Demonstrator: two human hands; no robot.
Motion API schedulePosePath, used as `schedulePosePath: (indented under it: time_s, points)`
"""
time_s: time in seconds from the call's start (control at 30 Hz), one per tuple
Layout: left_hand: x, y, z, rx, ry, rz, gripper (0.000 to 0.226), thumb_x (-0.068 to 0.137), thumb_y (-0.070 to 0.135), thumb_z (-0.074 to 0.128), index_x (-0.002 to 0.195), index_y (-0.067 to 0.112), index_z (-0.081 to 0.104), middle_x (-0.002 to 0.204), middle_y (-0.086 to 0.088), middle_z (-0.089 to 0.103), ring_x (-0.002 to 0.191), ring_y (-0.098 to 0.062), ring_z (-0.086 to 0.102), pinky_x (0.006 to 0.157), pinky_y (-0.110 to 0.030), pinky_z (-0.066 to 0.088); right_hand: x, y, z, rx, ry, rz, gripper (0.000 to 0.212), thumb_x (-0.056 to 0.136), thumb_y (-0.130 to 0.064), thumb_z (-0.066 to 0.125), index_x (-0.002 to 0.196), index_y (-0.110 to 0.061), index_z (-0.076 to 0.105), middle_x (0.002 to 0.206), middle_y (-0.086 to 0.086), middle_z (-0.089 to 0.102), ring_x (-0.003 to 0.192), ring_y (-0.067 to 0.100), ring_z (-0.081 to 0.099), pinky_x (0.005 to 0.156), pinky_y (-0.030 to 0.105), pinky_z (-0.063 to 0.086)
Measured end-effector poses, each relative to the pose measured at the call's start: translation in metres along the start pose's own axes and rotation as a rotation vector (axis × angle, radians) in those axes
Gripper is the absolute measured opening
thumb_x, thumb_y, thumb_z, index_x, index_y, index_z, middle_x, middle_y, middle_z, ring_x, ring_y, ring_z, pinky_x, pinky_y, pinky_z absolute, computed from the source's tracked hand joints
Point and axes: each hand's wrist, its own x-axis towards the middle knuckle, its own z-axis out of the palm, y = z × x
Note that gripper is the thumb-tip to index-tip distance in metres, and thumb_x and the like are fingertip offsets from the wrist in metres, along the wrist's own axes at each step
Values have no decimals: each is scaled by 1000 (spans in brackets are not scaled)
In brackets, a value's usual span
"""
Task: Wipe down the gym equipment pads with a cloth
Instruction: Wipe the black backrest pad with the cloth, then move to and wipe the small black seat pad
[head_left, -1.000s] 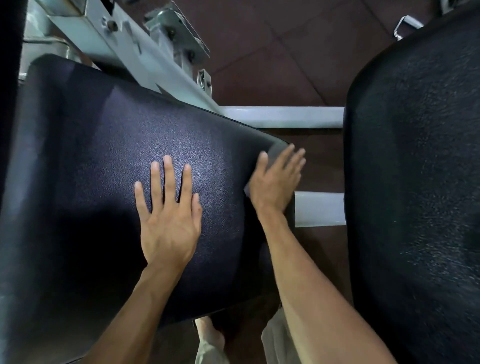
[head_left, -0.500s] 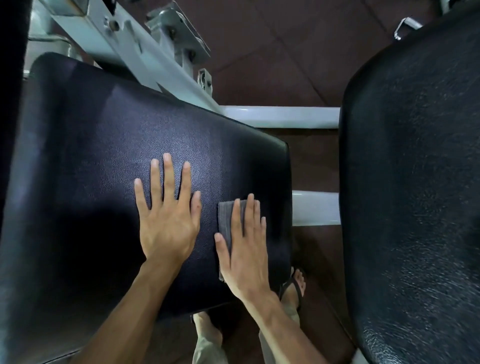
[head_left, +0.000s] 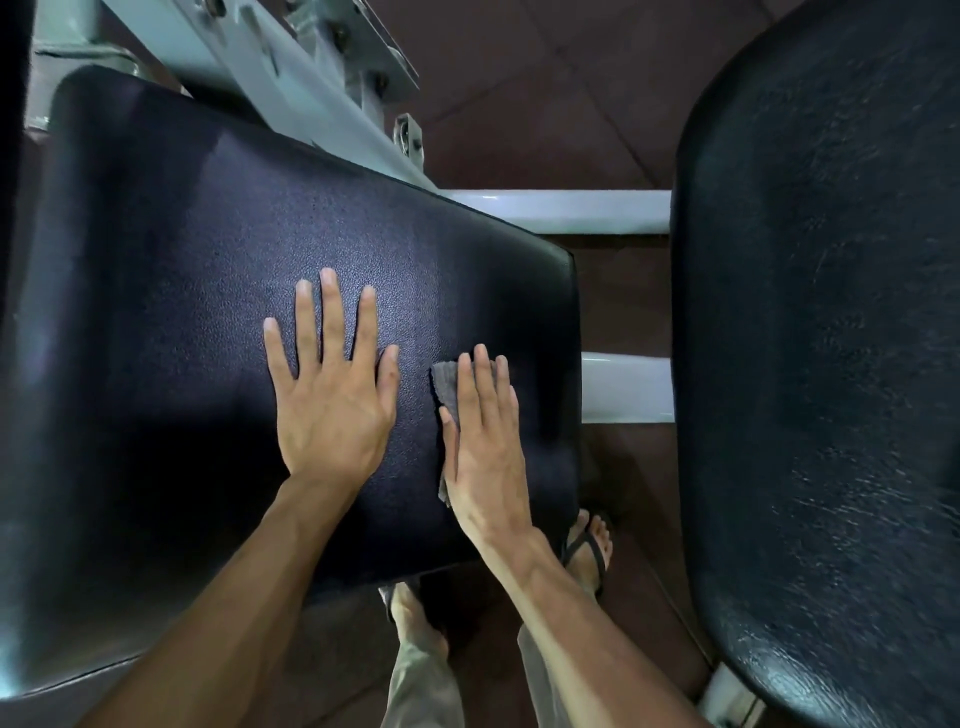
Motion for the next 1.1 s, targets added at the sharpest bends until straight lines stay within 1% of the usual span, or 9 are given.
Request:
schedulePosePath:
  time_s: [0.1,0.23,0.37,0.5,0.6,0.7,0.83,0.97,1.1]
  points:
    - [0,-2,-6,-30,-51,21,57,107,42,21,159,21,11,167,-11,-1,155,-28,-4,123,-52,-4,3,-1,-12,120,7,54,53,106,-31,34,152,-5,34,161,10,31,153,24,19,123,38,25]
    - [-28,0,-39,-190,-186,58,54,106,37,25,155,13,27,165,-13,16,154,-28,11,123,-54,10,-19,-22,-58,276,-165,220,53,107,-32,36,155,-12,26,164,2,25,153,13,15,116,8,4]
    - [-110,6,-81,-314,-354,134,64,100,44,15,151,12,38,160,-12,33,151,-27,25,120,-50,23,-82,-45,-99,256,-293,373,54,107,-33,34,156,-13,24,165,3,22,153,14,13,118,16,7]
    - [-188,2,-111,-393,-534,183,54,104,41,27,148,15,44,159,-10,36,151,-24,26,122,-46,24,-156,-65,-133,224,-329,518,51,107,-26,37,153,-7,28,160,10,31,151,22,23,119,20,11]
    - [-229,6,-129,-368,-680,309,53,104,40,32,150,16,39,160,-10,34,151,-24,26,123,-40,23,-200,-73,-159,213,-243,627,50,107,-26,38,152,-6,30,158,12,33,149,25,27,117,21,12]
    - [-259,24,-145,-339,-792,480,47,103,40,37,147,21,43,152,-6,45,141,-22,41,118,-38,32,-245,-85,-184,261,-122,752,49,107,-28,38,150,-7,35,156,12,37,146,25,32,114,21,16]
    - [-288,53,-169,-339,-874,706,52,98,43,35,136,12,55,132,-12,60,123,-28,56,108,-38,40,-325,-89,-190,419,137,927,64,97,-57,29,143,-17,47,144,6,54,134,24,49,118,44,30]
    - [-328,92,-182,-306,-917,883,40,102,30,45,130,5,59,125,-15,65,119,-30,60,103,-35,44,-413,-97,-212,586,436,1092,47,104,-44,39,143,-21,49,140,-1,56,129,15,53,109,25,38]
    - [-396,139,-188,-224,-928,1065,39,102,28,47,132,5,59,130,-15,64,123,-28,58,107,-33,41,-513,-86,-201,682,659,1267,59,94,-70,29,141,-37,44,123,12,67,113,33,64,95,46,53]
